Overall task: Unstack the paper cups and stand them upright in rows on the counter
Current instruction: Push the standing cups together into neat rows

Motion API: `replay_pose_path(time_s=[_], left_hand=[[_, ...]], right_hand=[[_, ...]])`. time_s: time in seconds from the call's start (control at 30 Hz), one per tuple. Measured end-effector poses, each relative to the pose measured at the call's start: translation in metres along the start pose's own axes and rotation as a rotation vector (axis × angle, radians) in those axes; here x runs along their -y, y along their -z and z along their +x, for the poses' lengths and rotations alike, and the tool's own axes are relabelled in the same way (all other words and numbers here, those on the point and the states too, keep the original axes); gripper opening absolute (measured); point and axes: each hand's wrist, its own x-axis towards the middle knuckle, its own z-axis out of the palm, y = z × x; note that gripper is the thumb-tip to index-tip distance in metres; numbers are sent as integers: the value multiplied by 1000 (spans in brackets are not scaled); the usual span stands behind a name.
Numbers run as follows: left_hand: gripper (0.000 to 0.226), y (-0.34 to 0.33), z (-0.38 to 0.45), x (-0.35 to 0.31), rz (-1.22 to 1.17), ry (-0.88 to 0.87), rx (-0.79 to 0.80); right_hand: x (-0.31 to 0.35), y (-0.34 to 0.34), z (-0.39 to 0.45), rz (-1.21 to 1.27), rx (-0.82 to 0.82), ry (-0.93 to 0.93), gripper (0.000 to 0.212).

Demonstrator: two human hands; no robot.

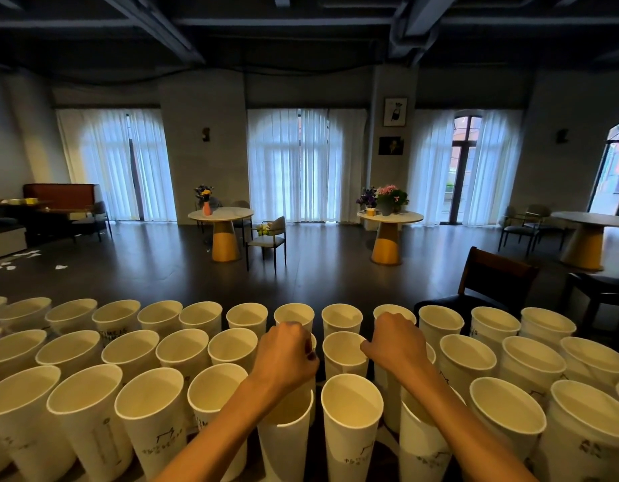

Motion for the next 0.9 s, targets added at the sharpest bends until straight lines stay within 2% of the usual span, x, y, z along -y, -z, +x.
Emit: replay_pose_path(time_s=[0.57, 0.9], left_hand=[[14, 4, 1, 2, 69, 18, 36], [36, 29, -7, 12, 2, 29, -24]], right_hand=[[-3, -1, 1, -7, -14, -17, 28], [0, 14, -14, 49, -80, -72, 32]])
